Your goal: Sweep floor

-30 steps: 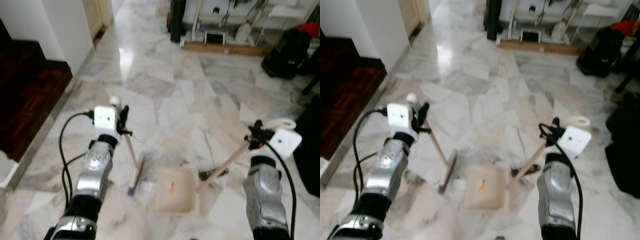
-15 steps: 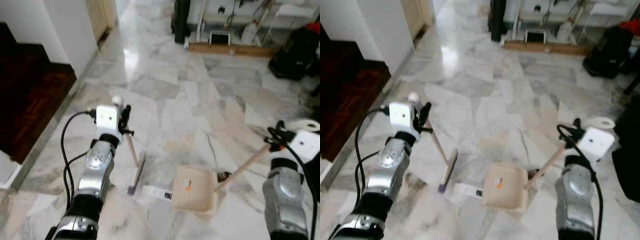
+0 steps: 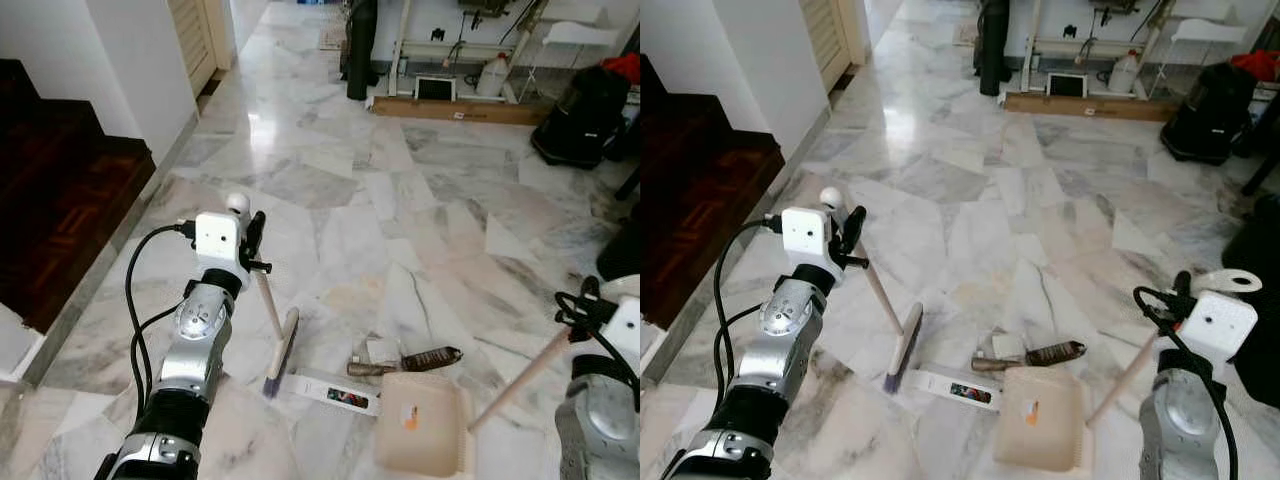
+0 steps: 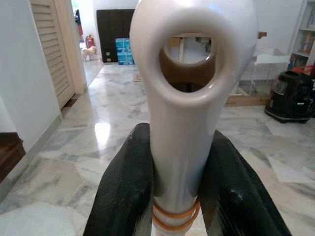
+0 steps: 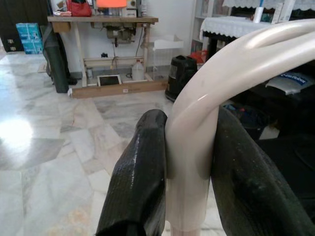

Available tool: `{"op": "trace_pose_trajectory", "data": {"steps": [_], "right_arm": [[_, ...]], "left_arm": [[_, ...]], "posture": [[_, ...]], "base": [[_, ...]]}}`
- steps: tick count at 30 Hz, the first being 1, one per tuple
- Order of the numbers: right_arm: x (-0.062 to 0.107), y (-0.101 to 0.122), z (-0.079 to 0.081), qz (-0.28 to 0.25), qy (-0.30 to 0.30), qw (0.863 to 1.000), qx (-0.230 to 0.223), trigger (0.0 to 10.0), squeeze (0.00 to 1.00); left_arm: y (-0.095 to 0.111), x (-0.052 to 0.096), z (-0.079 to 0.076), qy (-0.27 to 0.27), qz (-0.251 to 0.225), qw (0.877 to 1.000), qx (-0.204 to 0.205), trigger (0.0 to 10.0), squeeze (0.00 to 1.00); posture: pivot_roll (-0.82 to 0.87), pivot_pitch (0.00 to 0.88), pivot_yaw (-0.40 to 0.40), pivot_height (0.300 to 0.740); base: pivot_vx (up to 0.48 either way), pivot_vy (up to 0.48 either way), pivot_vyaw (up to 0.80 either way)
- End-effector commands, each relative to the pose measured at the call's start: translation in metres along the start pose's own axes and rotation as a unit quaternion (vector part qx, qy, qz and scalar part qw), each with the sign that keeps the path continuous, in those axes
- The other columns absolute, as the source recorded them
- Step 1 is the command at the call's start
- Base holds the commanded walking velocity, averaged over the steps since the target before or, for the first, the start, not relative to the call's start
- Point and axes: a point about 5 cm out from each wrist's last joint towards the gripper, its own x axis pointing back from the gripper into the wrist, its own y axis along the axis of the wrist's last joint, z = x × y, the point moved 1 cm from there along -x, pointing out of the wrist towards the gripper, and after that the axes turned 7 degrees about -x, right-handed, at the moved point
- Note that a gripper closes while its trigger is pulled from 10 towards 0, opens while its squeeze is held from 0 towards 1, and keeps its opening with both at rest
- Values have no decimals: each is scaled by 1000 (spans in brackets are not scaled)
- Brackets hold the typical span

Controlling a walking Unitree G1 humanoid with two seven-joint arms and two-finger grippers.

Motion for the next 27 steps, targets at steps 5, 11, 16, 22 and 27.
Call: {"op": "trace_pose_trajectory", "data": {"steps": [5,11,16,22,27], "right_arm": [[4,6,-2,-24,3,1000,-4,10000,0],[4,5,-7,-21,1,1000,8,10000,0],[5,4,-15,-23,-6,999,32,10000,0],[8,-12,-16,-4,-13,999,40,10000,0],[9,-23,-15,8,-13,999,38,10000,0]], "left_arm": [[12,-2,4,-1,-25,1000,-5,10000,255],[12,-2,6,0,-25,1000,-7,10000,255],[11,-2,6,1,-23,1000,-7,10000,259],[12,-2,7,-1,-24,1000,-7,10000,259],[13,-2,8,-2,-24,1000,-8,10000,263]], "posture": [[31,121,-2,740],[28,136,-2,740],[31,145,-1,740],[36,152,11,740],[41,158,15,740]], "base": [[0,0,0],[0,0,0],[0,0,0],[0,0,0],[0,0,0]]}}
